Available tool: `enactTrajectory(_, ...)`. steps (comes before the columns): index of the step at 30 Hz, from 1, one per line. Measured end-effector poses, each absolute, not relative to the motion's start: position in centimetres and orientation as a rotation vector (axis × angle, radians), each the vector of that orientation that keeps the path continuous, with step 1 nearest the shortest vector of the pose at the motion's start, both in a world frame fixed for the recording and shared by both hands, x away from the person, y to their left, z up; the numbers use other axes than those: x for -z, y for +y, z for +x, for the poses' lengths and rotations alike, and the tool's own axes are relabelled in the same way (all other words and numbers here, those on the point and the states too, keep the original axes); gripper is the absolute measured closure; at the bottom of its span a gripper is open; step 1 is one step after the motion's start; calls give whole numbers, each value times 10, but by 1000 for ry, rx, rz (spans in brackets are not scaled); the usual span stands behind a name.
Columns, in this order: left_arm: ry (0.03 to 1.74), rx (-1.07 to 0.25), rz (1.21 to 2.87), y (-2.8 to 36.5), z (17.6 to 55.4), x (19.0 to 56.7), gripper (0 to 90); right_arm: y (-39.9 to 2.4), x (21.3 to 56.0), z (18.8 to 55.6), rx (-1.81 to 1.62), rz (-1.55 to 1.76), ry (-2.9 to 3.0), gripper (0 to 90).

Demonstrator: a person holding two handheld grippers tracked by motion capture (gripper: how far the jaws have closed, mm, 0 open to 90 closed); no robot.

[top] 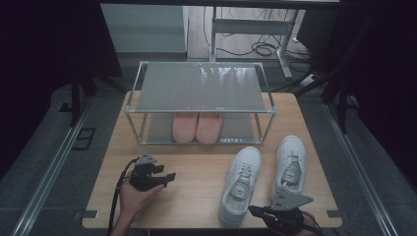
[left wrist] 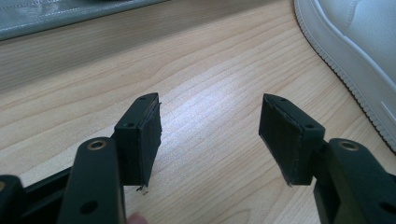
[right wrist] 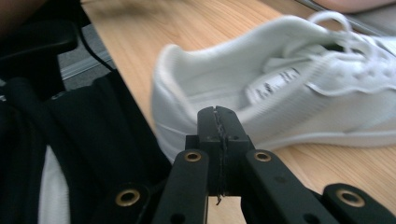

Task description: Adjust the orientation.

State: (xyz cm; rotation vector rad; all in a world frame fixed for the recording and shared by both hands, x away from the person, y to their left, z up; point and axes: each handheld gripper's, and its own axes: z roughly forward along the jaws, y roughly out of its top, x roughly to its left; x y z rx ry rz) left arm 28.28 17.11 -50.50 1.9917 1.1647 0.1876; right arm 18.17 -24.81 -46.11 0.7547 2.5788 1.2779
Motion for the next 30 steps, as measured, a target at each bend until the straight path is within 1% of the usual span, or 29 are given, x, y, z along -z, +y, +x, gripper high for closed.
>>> enactTrajectory(7, 1165, -183, 2000, 170, 283, 507, 393, -222, 460, 170, -1277, 651, 2613, 900)
enactTrajectory(17, 1165, -173, 2007, 168, 284, 509, 394, -187, 450, 175, -1251, 540, 2629, 900)
enactTrajectory(20, 1167, -170, 2007, 167, 284, 509, 394, -177, 441, 184, -1230, 495, 2645, 900)
enactTrajectory(23, 1167, -171, 2008, 167, 284, 509, 394, -167, 435, 204, -1210, 502, 2668, 900)
enactTrajectory(30, 1167, -171, 2007, 168, 284, 510, 395, -147, 443, 243, -1058, 560, 2780, 900)
